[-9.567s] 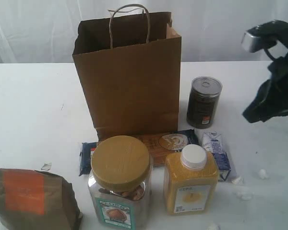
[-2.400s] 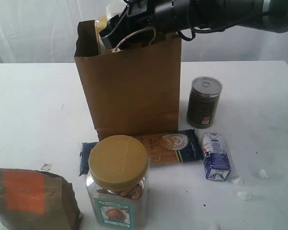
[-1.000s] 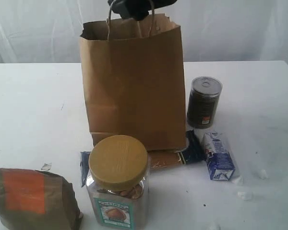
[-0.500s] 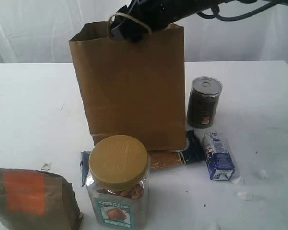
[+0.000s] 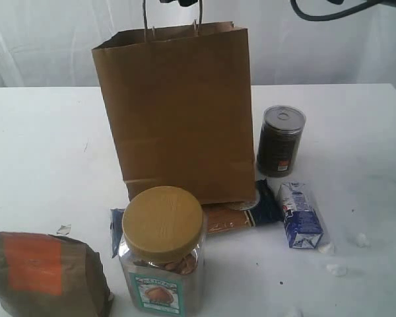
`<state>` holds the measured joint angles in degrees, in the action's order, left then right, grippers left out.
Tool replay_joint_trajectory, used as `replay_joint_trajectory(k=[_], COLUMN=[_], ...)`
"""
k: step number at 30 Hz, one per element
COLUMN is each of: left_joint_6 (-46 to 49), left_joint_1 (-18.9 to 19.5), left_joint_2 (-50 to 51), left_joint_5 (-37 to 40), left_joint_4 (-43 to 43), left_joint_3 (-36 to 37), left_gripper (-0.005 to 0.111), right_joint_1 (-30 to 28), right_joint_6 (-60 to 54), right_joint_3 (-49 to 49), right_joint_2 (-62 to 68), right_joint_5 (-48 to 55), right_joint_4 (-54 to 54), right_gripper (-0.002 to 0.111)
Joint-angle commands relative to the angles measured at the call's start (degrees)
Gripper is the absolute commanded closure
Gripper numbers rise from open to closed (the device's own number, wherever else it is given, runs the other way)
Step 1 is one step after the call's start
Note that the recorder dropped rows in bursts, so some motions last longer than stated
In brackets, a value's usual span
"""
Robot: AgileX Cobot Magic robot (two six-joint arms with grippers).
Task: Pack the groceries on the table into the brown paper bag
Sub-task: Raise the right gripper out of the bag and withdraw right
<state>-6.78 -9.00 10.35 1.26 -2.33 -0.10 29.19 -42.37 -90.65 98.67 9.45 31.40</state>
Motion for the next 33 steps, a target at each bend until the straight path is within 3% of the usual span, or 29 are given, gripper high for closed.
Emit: replay_joint_trajectory(k=[1,10,17,25,33], left_joint_6=[-0.3,-0.3,-0.3,-0.3,-0.3], left_joint_1=[-0.4,-0.4,-0.4,-0.4,-0.4], left_joint_2=[-0.3,-0.3,-0.3,-0.3,-0.3], left_joint_5=[0.3,0.3,0.3,0.3,0.3], left_joint_4=[-0.6,-0.6,-0.6,-0.6,-0.6], left_joint_3=[0.1,0.1,0.1,0.1,0.1], left_gripper=[0.107,0.107,0.107,0.107,0.107], right_joint_1=[-0.2,-0.2,-0.2,-0.9,-1.8], right_joint_6=[0.7,0.7,0.7,0.2,1.1], right_joint_3=[0.0,0.0,0.0,0.0,0.0], right_joint_2=[-0.3,0.7,0.6,0.4,0.9], right_joint_5=[-6.6,-15.4,-10.3,7.6,2.8], right_joint_4=[0.2,0.1,0.1,-7.5,-8.9], right_gripper=[0.043,0.043,0.043,0.043,0.043])
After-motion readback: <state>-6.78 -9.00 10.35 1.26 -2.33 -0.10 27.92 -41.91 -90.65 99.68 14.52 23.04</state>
